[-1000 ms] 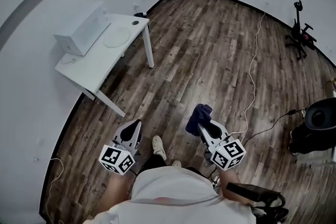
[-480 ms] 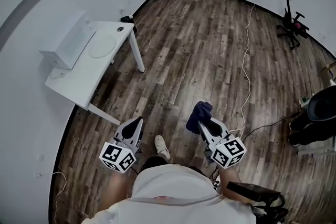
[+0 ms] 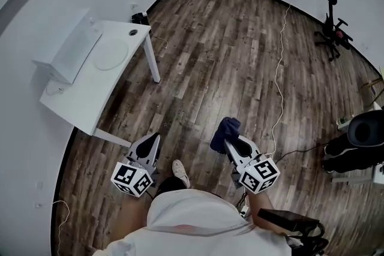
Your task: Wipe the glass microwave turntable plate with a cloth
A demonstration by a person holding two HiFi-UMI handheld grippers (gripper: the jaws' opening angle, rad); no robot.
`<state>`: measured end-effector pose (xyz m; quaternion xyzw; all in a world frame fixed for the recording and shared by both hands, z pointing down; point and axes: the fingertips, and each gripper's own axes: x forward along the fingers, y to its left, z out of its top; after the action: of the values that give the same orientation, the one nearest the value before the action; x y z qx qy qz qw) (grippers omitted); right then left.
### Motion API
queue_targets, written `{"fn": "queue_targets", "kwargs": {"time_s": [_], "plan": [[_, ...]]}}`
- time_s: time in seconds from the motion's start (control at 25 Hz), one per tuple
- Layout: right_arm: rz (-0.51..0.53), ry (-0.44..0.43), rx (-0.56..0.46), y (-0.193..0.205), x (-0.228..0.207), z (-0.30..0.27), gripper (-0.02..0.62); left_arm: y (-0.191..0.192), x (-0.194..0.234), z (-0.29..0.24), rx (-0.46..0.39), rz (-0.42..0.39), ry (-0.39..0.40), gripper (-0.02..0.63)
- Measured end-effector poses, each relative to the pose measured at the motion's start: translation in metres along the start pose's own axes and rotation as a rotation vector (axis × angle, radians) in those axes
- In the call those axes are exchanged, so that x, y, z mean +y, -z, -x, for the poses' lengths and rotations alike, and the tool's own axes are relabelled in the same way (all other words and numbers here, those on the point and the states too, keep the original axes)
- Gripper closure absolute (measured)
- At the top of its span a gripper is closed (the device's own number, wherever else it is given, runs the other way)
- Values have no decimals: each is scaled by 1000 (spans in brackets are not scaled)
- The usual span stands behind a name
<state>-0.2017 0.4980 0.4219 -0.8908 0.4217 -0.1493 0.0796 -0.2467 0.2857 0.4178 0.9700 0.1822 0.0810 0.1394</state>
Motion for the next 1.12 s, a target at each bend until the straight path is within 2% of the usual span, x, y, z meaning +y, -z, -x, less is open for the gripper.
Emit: {"fn": "queue_targets", "kwargs": {"time_s": [0.32, 0.6, 0.84, 1.12], "plan": [[36, -27, 12, -39, 4, -96, 532, -29, 77, -34, -1, 41, 4, 595], [31, -51, 36, -47, 7, -151, 532, -48, 125, -46, -7, 56, -26, 597], [35, -86, 48, -56, -9, -189, 532, -52, 149, -65, 0, 58, -55, 597], [34, -150, 38, -82, -45, -256, 532, -75, 194, -102, -19, 43, -138, 596]]}}
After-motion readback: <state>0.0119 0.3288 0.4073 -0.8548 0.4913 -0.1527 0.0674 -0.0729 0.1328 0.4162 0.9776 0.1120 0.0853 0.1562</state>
